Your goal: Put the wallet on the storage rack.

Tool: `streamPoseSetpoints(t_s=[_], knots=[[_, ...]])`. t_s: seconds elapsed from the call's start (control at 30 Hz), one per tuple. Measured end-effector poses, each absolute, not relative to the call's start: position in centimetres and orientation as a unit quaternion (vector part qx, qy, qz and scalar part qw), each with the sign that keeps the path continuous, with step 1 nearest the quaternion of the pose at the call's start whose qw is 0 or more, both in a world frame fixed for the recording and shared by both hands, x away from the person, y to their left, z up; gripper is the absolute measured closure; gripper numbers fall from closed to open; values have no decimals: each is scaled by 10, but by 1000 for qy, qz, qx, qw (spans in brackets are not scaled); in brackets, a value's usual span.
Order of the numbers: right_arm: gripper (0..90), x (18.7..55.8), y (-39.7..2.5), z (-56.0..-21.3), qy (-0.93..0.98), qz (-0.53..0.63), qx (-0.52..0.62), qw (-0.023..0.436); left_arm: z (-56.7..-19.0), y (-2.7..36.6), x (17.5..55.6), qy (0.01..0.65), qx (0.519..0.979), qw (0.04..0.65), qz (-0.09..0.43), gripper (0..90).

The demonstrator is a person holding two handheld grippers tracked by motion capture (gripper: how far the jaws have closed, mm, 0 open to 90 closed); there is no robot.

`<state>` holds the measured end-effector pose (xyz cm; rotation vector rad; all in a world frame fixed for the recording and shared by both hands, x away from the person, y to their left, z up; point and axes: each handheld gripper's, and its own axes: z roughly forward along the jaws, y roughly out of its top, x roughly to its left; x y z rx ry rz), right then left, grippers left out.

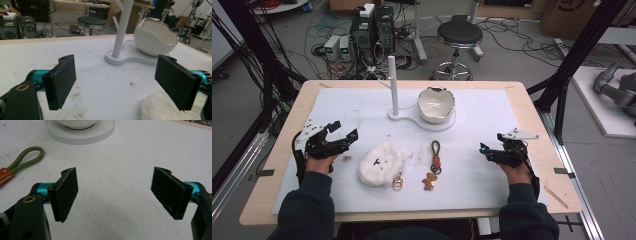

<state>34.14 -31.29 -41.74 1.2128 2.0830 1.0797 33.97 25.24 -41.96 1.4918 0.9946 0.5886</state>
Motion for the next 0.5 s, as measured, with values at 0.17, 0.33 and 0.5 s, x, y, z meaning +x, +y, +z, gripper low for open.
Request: streamPoseSetpoints(t_s=[0.17, 0.33, 0.5], knots=[[222, 340, -310, -415, 765, 395, 442, 250, -420, 253, 338, 426, 639, 589, 251, 171], [228, 342, -306, -413, 769, 394, 434, 255, -420, 256, 335, 427, 639, 589, 249, 171], [230, 343, -303, -412, 771, 393, 430, 256, -421, 257, 335, 427, 640, 589, 247, 171]])
